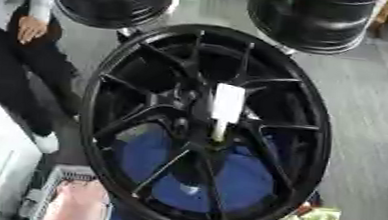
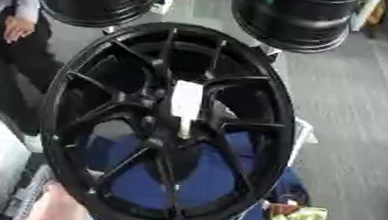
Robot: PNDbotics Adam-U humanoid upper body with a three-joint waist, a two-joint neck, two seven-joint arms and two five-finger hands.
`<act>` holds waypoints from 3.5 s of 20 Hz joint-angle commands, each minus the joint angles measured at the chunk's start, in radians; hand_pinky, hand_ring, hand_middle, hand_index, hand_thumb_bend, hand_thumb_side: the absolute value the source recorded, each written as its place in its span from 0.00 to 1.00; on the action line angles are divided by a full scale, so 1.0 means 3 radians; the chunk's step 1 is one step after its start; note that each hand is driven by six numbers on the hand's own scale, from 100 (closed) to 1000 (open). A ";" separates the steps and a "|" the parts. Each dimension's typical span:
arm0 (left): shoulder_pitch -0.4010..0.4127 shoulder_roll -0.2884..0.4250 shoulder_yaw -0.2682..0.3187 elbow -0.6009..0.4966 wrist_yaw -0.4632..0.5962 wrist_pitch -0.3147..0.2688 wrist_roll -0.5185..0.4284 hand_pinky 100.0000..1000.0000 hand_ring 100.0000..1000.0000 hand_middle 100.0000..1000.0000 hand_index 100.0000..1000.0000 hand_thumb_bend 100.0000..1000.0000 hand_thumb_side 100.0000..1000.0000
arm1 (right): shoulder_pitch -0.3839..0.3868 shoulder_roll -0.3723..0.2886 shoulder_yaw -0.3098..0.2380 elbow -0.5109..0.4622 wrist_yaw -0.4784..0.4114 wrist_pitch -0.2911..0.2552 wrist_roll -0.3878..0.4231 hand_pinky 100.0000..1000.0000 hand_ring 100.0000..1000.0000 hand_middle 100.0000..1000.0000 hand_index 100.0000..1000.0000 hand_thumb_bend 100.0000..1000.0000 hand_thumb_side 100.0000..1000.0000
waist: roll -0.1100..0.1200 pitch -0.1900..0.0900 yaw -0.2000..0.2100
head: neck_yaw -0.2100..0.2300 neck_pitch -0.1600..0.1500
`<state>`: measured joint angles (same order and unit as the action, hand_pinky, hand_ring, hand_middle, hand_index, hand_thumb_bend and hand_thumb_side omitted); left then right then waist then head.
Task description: Pull the pin out of the wheel hub.
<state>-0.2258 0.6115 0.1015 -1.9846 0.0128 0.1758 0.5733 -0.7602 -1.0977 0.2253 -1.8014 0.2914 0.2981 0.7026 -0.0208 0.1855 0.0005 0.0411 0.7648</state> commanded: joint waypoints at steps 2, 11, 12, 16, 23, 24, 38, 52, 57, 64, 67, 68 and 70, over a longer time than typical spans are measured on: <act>0.0000 0.0018 0.0054 -0.0051 0.0030 -0.0003 0.0025 0.57 1.00 0.71 0.73 0.45 0.69 | -0.0039 -0.0106 -0.0067 -0.0041 0.0028 0.0001 -0.0010 0.86 0.78 0.79 0.87 0.00 0.13 | -0.0017 -0.0041 0.0003 | -0.0003 0.0017; -0.0020 0.0030 0.0050 -0.0051 0.0024 -0.0008 0.0018 0.57 1.00 0.71 0.73 0.45 0.69 | -0.0050 -0.0104 -0.0057 -0.0045 0.0028 0.0003 0.0002 0.86 0.79 0.79 0.87 0.00 0.13 | -0.0017 -0.0047 0.0007 | 0.0013 0.0017; -0.0022 0.0031 0.0050 -0.0051 0.0024 -0.0008 0.0018 0.57 1.00 0.71 0.73 0.45 0.69 | -0.0053 -0.0104 -0.0056 -0.0046 0.0029 0.0002 0.0004 0.86 0.79 0.79 0.87 0.00 0.13 | -0.0018 -0.0047 0.0007 | 0.0013 0.0017; -0.0031 0.0037 0.0044 -0.0051 0.0022 -0.0009 0.0010 0.58 1.00 0.72 0.73 0.45 0.69 | -0.0060 -0.0098 -0.0054 -0.0048 0.0035 0.0003 0.0008 0.86 0.79 0.79 0.87 0.00 0.13 | -0.0019 -0.0047 0.0005 | 0.0027 0.0017; -0.0036 0.0030 0.0045 -0.0051 0.0022 -0.0012 0.0011 0.58 1.00 0.72 0.73 0.45 0.69 | -0.0073 -0.0086 -0.0041 -0.0042 0.0029 0.0005 0.0015 0.86 0.79 0.79 0.87 0.00 0.13 | -0.0016 -0.0050 0.0008 | 0.0114 0.0017; -0.0040 0.0032 0.0046 -0.0051 0.0021 -0.0013 0.0011 0.58 1.00 0.72 0.73 0.45 0.69 | -0.0076 -0.0086 -0.0039 -0.0039 0.0032 0.0006 0.0018 0.86 0.79 0.79 0.87 0.00 0.13 | -0.0016 -0.0051 0.0009 | 0.0114 0.0017; -0.0034 0.0074 0.0027 -0.0049 0.0012 -0.0006 -0.0009 0.58 1.00 0.72 0.73 0.45 0.69 | -0.0640 0.0081 0.0347 -0.0015 0.0207 -0.0095 0.0399 0.87 0.84 0.83 0.90 0.00 0.23 | -0.0030 -0.0097 -0.0021 | 0.0077 0.0017; -0.0053 0.0083 0.0001 -0.0041 0.0016 -0.0001 -0.0048 0.58 1.00 0.72 0.73 0.44 0.69 | -0.1476 0.0827 0.1013 0.0472 0.0339 -0.0361 0.0681 0.88 0.87 0.87 0.92 0.00 0.29 | -0.0018 -0.0117 -0.0026 | 0.0036 0.0017; -0.0064 0.0078 -0.0001 -0.0042 0.0018 -0.0003 -0.0051 0.58 1.00 0.72 0.73 0.44 0.69 | -0.1582 0.0991 0.1137 0.0611 0.0298 -0.0471 0.0681 0.88 0.88 0.88 0.94 0.00 0.38 | -0.0013 -0.0123 -0.0015 | 0.0030 0.0017; -0.0079 0.0091 -0.0001 -0.0046 0.0015 -0.0003 -0.0051 0.58 1.00 0.72 0.73 0.45 0.69 | -0.1567 0.1029 0.1284 0.0641 0.0054 -0.0618 0.0681 0.90 0.88 0.88 0.96 0.00 0.41 | -0.0015 -0.0134 -0.0001 | 0.0019 0.0017; -0.0085 0.0094 -0.0004 -0.0047 0.0014 -0.0003 -0.0055 0.58 1.00 0.72 0.73 0.44 0.69 | -0.1529 0.1007 0.1309 0.0590 -0.0054 -0.0675 0.0681 0.90 0.88 0.87 0.96 0.00 0.41 | -0.0016 -0.0136 0.0007 | 0.0008 0.0017; -0.0086 0.0094 -0.0005 -0.0047 0.0014 -0.0002 -0.0056 0.58 1.00 0.72 0.73 0.44 0.69 | -0.1520 0.1000 0.1311 0.0576 -0.0081 -0.0683 0.0681 0.90 0.88 0.87 0.96 0.00 0.41 | -0.0016 -0.0137 0.0008 | 0.0006 0.0017; -0.0088 0.0092 -0.0011 -0.0045 0.0019 -0.0002 -0.0060 0.58 1.00 0.72 0.73 0.44 0.69 | -0.1500 0.1002 0.1334 0.0541 -0.0141 -0.0691 0.0681 0.90 0.88 0.87 0.96 0.00 0.43 | -0.0013 -0.0136 0.0013 | -0.0007 0.0017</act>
<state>-0.2387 0.6062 0.0944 -1.9844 0.0174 0.1756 0.5576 -1.1949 -0.7769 0.6334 -1.6223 0.2653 0.0968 0.9066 -0.0210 0.1742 0.0026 0.0430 0.7649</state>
